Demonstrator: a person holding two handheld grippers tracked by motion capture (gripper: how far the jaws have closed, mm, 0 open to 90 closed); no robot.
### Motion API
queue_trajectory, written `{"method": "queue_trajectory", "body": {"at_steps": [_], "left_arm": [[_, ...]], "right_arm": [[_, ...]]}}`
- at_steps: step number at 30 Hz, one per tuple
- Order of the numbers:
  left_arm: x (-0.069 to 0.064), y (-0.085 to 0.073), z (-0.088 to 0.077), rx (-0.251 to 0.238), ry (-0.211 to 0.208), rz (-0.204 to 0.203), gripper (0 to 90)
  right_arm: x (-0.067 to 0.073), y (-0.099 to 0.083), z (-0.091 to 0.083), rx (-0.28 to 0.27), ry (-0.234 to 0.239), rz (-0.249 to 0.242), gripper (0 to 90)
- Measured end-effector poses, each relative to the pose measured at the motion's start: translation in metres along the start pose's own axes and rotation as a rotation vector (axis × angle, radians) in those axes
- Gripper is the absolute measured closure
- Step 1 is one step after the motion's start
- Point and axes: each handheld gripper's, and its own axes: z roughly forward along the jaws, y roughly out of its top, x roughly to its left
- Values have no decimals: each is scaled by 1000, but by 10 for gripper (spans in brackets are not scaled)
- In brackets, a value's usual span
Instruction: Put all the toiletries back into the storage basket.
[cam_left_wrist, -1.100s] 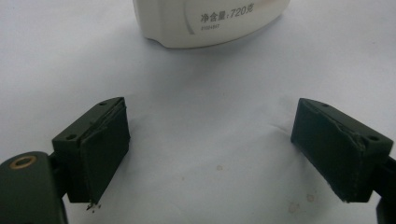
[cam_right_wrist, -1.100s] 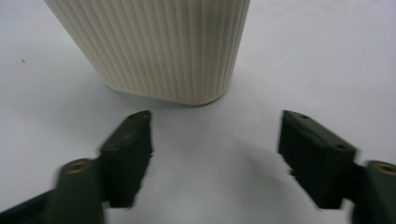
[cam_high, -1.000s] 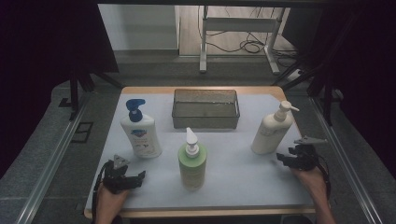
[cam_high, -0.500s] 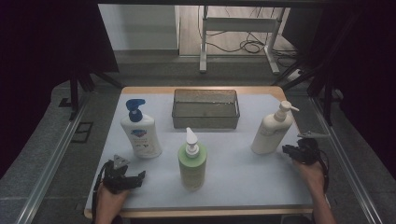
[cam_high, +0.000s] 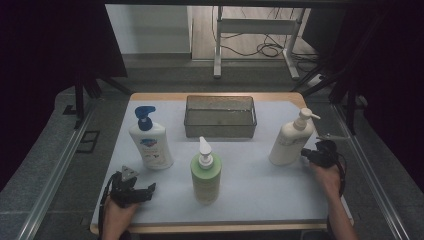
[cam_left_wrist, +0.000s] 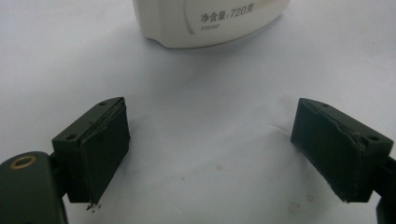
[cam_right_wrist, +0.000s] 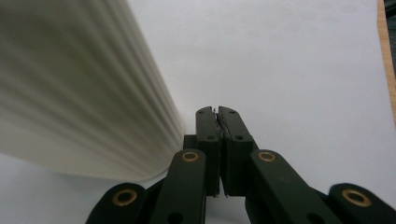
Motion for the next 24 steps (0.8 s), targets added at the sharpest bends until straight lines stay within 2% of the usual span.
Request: {"method": "queue_trajectory", "body": {"at_steps": [2,8,14,24], "left_arm": [[0,0,0,0,0,0,116],[0,0,0,0,0,0,116],[0,0,0,0,0,0,116],[0,0,0,0,0,0,116]], "right_arm": [[-2,1,2,-4,8,9,871],[-4,3,6,-8,19,-3,852],[-1,3,7,-13,59,-21,852],[1,0,3,-9,57,-35,857]]}}
